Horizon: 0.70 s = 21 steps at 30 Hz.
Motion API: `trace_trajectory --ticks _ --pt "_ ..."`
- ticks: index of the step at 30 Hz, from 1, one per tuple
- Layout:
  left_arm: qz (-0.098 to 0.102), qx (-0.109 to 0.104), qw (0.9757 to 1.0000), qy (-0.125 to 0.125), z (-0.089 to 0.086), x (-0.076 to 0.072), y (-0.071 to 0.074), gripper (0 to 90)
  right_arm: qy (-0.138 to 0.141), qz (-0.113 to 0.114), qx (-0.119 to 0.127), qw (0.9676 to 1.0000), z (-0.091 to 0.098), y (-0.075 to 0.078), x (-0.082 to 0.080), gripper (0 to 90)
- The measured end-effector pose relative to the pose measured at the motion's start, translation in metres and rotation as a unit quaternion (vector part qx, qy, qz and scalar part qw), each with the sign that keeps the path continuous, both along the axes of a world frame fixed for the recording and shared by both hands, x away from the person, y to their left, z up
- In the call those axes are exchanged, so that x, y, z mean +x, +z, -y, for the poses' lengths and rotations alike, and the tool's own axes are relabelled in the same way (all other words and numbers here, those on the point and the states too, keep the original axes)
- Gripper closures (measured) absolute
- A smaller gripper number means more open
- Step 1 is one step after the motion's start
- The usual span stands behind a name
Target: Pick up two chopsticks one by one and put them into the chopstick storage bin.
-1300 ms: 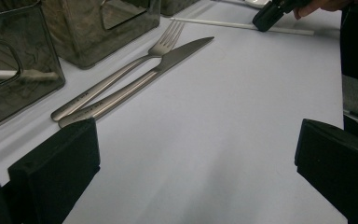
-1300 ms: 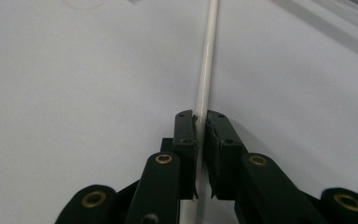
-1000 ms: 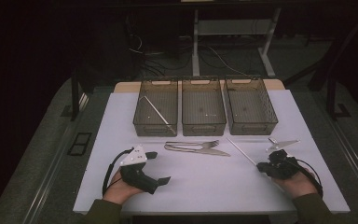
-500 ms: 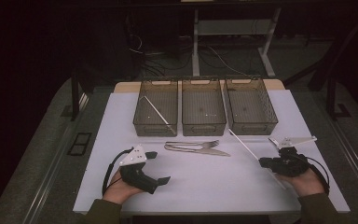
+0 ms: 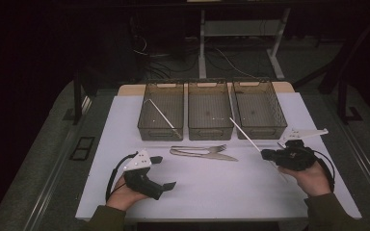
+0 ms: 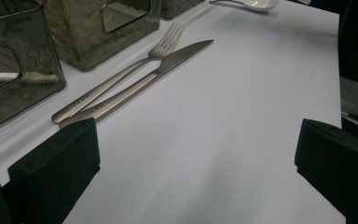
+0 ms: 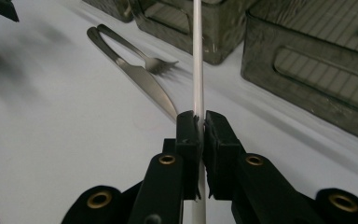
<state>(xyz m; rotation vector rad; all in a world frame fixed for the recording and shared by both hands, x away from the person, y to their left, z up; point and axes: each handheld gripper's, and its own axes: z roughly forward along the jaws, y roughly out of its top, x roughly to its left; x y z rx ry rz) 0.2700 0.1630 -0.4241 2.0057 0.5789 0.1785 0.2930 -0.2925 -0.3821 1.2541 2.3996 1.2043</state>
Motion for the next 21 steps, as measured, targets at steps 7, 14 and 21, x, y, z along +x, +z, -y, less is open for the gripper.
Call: trace_trajectory --ticks 7,14,21 --pt "0.001 0.001 1.0 0.0 -0.001 0.0 0.0 0.0 0.008 0.011 0.014 0.9998 -0.014 0.009 0.016 84.4" --pt "-0.002 -0.004 1.0 0.004 -0.001 0.0 0.0 0.0 0.019 0.017 0.02 0.9995 -0.033 0.015 0.033 84.4" --pt "-0.002 -0.007 1.0 0.004 -0.002 0.0 0.0 0.0 0.028 0.025 0.02 0.9991 -0.057 0.021 0.051 84.4"
